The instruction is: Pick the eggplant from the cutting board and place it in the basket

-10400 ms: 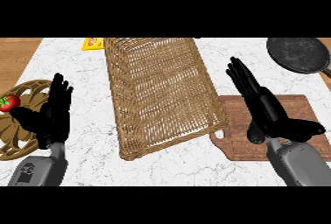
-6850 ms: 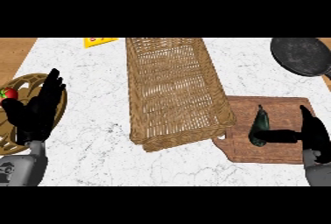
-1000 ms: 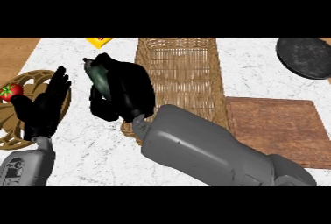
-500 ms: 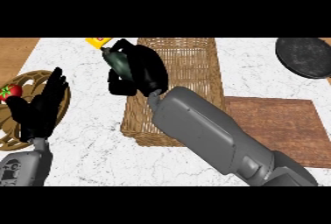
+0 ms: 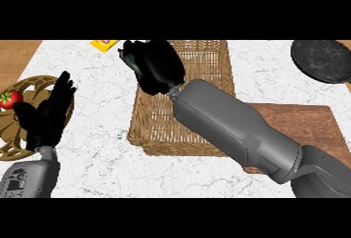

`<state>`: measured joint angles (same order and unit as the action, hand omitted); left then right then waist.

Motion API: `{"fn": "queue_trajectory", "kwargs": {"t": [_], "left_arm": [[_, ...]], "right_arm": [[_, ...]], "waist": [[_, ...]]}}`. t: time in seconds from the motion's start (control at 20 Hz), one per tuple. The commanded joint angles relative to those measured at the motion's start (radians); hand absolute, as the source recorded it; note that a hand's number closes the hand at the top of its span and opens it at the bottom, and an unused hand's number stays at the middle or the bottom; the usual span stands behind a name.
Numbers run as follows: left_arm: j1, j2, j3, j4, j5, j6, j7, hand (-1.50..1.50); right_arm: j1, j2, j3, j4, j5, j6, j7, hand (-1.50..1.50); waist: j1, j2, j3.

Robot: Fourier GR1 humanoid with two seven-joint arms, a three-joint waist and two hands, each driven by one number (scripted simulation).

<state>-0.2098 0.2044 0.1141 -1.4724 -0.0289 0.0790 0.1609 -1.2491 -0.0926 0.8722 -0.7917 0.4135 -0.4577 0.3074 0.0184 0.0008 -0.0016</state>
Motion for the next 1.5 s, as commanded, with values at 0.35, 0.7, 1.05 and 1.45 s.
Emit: {"fn": "queue_trajectory", "kwargs": {"t": [0.35, 0.7, 1.05, 1.45], "left_arm": [[-0.035, 0.021, 0.041, 0.036, 0.028, -0.026, -0.004, 0.00], [-0.022, 0.022, 0.013, -0.017, 0.017, -0.039, 0.027, 0.00], [-0.032, 0.022, 0.037, 0.032, 0.030, -0.046, 0.003, 0.00], [-0.019, -0.024, -0.020, -0.019, -0.022, -0.004, 0.043, 0.00]], "right_arm": [[-0.110, 0.091, -0.088, 0.245, 0.152, 0.001, -0.080, 1.50], [-0.104, 0.092, -0.033, 0.278, 0.131, 0.218, -0.009, 1.50], [-0.105, 0.093, -0.109, 0.377, 0.147, 0.200, -0.123, 1.50], [-0.097, 0.093, -0.084, 0.425, 0.182, 0.157, -0.124, 1.50]], "waist": [[0.002, 0.005, 0.001], [0.019, 0.005, 0.001], [0.011, 0.007, 0.001], [0.026, 0.009, 0.001]]}}
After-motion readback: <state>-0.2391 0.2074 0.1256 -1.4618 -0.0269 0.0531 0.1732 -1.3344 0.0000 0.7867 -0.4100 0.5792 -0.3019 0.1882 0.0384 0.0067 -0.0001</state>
